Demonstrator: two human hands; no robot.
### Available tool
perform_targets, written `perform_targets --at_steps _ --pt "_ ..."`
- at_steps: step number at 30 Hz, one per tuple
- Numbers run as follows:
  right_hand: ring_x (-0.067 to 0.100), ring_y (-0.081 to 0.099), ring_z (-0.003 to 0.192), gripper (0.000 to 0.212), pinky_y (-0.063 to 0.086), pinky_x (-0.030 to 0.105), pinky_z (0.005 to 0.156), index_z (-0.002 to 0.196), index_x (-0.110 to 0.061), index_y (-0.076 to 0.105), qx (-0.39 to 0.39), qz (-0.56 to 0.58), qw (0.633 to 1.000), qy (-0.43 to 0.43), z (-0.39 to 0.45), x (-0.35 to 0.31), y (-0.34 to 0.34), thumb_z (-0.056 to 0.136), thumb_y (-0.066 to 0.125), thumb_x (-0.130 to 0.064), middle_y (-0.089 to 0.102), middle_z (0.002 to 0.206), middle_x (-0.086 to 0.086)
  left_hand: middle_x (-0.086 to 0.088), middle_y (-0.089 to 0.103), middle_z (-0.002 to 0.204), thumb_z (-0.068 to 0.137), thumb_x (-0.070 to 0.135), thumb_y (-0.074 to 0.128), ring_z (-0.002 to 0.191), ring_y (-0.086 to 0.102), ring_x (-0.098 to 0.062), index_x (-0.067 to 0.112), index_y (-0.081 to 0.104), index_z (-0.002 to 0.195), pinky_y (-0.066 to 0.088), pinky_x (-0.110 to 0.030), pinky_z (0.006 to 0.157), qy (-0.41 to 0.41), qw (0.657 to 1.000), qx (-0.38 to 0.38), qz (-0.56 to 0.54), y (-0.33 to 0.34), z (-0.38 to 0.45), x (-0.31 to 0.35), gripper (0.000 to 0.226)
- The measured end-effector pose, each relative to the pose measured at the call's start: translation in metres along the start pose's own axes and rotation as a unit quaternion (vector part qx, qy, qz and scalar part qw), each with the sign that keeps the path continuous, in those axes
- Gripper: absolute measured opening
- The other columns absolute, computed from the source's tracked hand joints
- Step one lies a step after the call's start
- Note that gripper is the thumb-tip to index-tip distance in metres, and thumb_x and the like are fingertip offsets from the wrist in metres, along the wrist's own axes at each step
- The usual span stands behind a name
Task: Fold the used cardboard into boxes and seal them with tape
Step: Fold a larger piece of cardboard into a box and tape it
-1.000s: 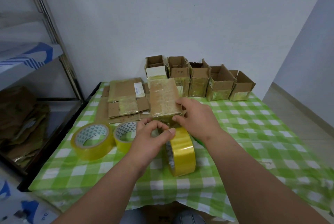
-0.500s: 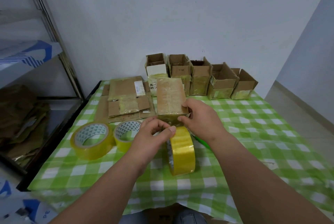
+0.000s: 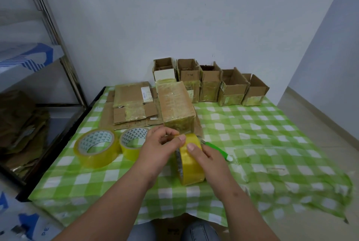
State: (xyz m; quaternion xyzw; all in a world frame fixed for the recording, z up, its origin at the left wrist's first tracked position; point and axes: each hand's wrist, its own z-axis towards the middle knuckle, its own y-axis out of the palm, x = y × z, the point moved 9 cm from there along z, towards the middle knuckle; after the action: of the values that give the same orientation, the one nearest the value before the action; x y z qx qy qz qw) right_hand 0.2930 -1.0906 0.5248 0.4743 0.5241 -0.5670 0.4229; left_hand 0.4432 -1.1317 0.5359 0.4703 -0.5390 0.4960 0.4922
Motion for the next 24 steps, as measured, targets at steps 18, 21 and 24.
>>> perform_targets --at_steps 18,21,24 --pt "0.003 0.061 0.069 0.005 0.051 0.023 0.063 0.089 -0.023 0.069 -0.037 0.026 0.998 -0.040 -0.028 -0.026 0.016 0.093 0.066 -0.020 0.068 0.075 -0.006 0.000 0.069 0.076 0.089 0.007 0.068 0.075 0.061 -0.014 0.010 0.068 0.076 0.050 -0.030 0.073 0.008 0.993 0.115 -0.006 -0.026 -0.017 0.029 0.013" --pt "0.006 0.057 0.067 0.007 0.049 0.026 0.062 0.088 -0.019 0.066 -0.015 -0.023 0.998 -0.064 -0.030 -0.035 0.013 0.092 0.068 -0.025 0.067 0.081 0.009 0.005 0.068 0.081 0.092 0.013 0.064 0.077 0.061 -0.013 0.017 0.063 0.078 0.050 -0.032 0.074 0.072 0.986 0.136 0.063 -0.026 -0.028 0.046 0.015" --pt "0.006 0.053 0.062 0.014 0.048 0.030 0.060 0.085 -0.018 0.064 -0.001 -0.059 0.994 -0.092 -0.032 -0.045 0.012 0.090 0.069 -0.030 0.063 0.075 0.008 0.010 0.067 0.083 0.094 0.018 0.062 0.077 0.060 -0.007 0.024 0.058 0.077 0.047 -0.029 0.069 0.133 0.972 0.146 0.126 -0.025 -0.037 0.064 0.019"
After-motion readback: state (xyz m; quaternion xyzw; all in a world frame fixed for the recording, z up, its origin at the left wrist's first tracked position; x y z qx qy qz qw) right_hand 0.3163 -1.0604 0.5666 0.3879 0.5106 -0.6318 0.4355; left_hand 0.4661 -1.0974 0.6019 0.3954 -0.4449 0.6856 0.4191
